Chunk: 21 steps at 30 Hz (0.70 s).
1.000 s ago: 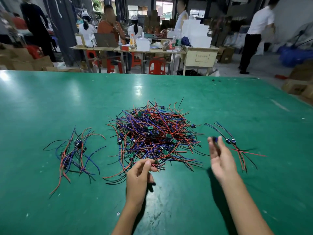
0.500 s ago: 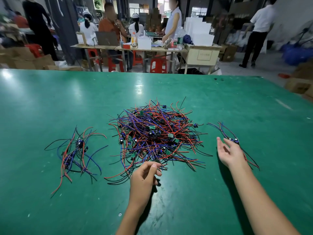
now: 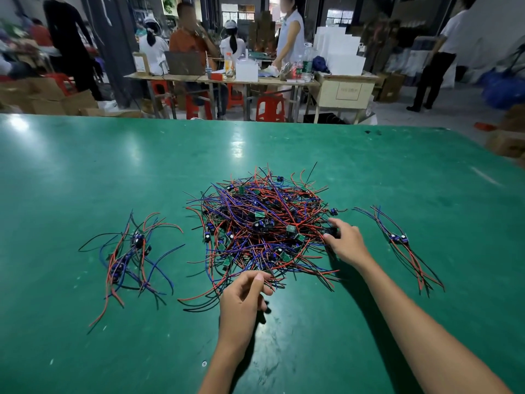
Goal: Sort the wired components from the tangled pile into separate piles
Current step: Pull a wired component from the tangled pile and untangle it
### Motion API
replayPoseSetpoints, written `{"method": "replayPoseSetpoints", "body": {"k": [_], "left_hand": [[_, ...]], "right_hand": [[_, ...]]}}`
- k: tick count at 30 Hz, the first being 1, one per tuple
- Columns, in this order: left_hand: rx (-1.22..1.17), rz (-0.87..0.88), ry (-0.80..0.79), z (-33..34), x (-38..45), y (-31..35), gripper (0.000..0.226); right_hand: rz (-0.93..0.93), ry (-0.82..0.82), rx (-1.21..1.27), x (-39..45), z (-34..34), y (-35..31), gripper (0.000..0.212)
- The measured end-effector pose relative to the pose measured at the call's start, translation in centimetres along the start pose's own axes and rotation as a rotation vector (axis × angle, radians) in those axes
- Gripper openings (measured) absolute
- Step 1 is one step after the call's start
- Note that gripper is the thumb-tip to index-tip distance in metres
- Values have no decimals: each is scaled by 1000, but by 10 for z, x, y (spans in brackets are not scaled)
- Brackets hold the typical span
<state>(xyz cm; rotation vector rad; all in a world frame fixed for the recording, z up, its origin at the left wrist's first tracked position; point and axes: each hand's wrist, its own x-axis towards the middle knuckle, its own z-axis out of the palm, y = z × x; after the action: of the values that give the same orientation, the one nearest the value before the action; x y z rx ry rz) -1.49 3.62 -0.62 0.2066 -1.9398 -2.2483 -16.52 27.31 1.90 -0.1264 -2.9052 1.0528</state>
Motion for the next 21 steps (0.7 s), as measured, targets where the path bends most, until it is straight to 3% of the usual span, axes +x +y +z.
{"method": "replayPoseSetpoints", "body": {"k": [6, 12, 14, 17, 18, 21], "left_hand": [[12, 3, 7, 1, 0, 0, 22], [20, 10, 7, 1, -1, 2, 24], [19, 9, 9, 2, -1, 1, 24], [7, 3, 9, 2, -1, 1, 23], [7, 3, 10, 3, -2, 1, 23], [18, 10, 14, 3, -2, 2, 24]], "right_hand": [[-74, 95, -141, -5, 5, 11, 18], [-99, 277, -148, -17, 6, 2, 19], [-107, 403, -142, -24, 7, -6, 16], [-242, 583, -181, -33, 7, -20, 28], [-326, 539, -157, -34, 8, -26, 26], [-443, 197, -146, -34, 18, -43, 27]]}}
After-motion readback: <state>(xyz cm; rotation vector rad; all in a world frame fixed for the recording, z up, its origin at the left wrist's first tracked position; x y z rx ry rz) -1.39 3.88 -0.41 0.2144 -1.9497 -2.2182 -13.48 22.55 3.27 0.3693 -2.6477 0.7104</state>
